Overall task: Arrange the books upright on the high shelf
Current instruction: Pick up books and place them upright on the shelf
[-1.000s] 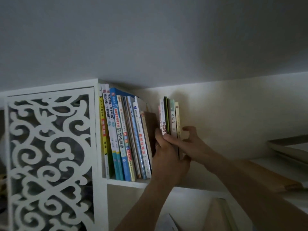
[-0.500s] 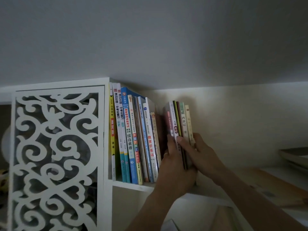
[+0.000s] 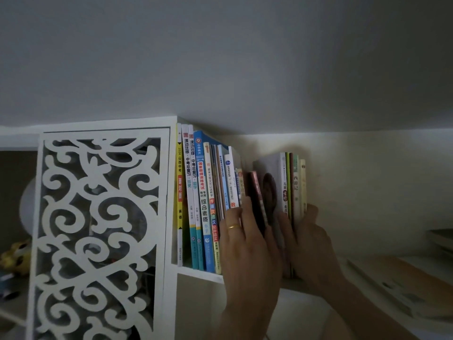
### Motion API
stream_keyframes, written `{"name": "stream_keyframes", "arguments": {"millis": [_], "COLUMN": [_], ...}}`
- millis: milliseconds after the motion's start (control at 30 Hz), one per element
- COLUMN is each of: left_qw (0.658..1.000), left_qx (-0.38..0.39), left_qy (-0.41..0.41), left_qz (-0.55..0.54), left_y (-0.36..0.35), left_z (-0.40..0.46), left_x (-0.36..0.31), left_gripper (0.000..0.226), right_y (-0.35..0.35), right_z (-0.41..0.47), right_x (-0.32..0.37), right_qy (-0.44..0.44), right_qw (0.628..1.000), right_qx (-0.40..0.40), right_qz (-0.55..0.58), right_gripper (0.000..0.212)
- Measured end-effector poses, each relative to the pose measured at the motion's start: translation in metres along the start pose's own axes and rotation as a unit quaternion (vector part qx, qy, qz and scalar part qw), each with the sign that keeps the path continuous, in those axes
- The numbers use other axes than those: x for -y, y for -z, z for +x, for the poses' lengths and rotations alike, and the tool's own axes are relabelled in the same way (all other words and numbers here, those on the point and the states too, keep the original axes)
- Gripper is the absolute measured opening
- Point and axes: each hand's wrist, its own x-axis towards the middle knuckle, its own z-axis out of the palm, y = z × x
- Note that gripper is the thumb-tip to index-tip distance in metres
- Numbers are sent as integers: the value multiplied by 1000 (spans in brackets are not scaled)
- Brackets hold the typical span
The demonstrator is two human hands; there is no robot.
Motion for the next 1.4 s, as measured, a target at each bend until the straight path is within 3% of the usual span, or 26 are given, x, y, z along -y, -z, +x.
{"name": "stream_keyframes", "arguments": {"millis": [33, 133, 167, 267, 433, 567, 733, 933, 1033, 1167, 1267, 1400], "left_qw": [1000, 999, 999, 999, 992, 976, 979, 976, 981, 987, 994, 994], "left_qx": [10, 6, -3, -19, 71, 121, 94, 130, 127, 79, 71, 96], "left_qy": [2, -42, -41, 11, -35, 11, -9, -18, -14, -87, -61, -29], "left_qz": [8, 5, -10, -26, 94, 180, 180, 174, 143, 113, 58, 46], "left_y": [-3, -12, -13, -13, -21, -27, -29, -35, -28, -35, -36, -42], "left_z": [-1, -4, -4, 1, -3, -7, -12, -15, -12, -11, -9, -7], "left_x": [2, 6, 7, 6, 12, 4, 10, 12, 7, 7, 1, 1], "left_gripper": [71, 35, 33, 45, 70, 91, 83, 87, 75, 75, 65, 79], "right_y": [0, -1, -2, -4, -6, -8, -11, -11, -12, -11, -11, -9], "right_z": [1, 6, 7, 9, 10, 9, 6, 2, 1, 2, 2, 2], "right_x": [1, 3, 3, 2, -6, -12, -16, -14, -14, -16, -18, -19], "right_qy": [-4, -15, -19, -20, 3, 15, 11, 8, 9, 10, 6, 7], "right_qw": [1000, 1000, 1000, 999, 1000, 1000, 999, 999, 998, 999, 999, 998], "right_qx": [3, 10, 8, -12, -23, -17, -31, -41, -48, -35, -43, -60], "right_qz": [-3, -7, -8, -24, -18, -20, -18, -27, -26, -24, -10, -7], "right_gripper": [40, 50, 51, 48, 50, 50, 51, 55, 53, 54, 53, 53]}}
